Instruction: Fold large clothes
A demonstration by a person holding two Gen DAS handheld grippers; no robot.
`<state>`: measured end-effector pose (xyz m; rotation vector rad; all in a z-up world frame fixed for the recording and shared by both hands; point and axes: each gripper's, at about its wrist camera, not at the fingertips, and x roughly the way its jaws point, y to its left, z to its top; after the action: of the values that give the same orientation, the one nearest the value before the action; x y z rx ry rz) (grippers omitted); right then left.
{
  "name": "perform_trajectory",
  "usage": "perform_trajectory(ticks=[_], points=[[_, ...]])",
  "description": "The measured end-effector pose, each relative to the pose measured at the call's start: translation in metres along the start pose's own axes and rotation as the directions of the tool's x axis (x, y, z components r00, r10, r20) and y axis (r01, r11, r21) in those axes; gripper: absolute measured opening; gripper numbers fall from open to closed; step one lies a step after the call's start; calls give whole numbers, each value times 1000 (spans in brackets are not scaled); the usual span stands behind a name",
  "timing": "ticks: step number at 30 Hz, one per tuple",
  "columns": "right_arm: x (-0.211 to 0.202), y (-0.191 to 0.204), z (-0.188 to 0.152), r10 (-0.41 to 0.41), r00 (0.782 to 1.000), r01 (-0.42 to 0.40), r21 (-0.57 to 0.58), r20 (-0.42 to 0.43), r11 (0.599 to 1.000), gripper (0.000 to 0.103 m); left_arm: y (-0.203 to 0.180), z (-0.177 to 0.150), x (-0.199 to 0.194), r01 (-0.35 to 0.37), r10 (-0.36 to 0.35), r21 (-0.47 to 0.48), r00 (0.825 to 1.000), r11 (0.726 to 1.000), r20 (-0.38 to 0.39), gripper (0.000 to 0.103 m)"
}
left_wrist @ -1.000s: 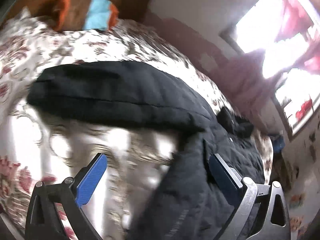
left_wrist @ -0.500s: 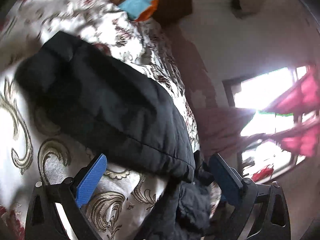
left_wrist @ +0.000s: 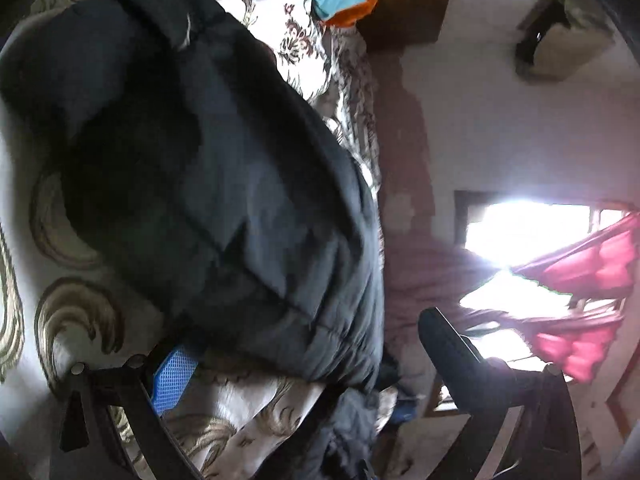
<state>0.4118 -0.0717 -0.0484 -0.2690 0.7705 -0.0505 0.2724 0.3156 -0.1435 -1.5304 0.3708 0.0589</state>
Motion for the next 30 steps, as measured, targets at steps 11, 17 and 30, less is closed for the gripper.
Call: perform_trajectory(ticks=[11,17,30], points=[[19,27,-23,-76,996,72,-97,-37,993,102,-13,19,-19,-42,23,98,982,994,188,26],[-18,-28,-22,94,995,-97,65,43,993,101,-29,18,-30,22,-75,210,966,977,249,8],[-65,-166,-78,168,980,-181,124,110,976,102,-180,-90,-50,12,-181,783,975,621,128,7]])
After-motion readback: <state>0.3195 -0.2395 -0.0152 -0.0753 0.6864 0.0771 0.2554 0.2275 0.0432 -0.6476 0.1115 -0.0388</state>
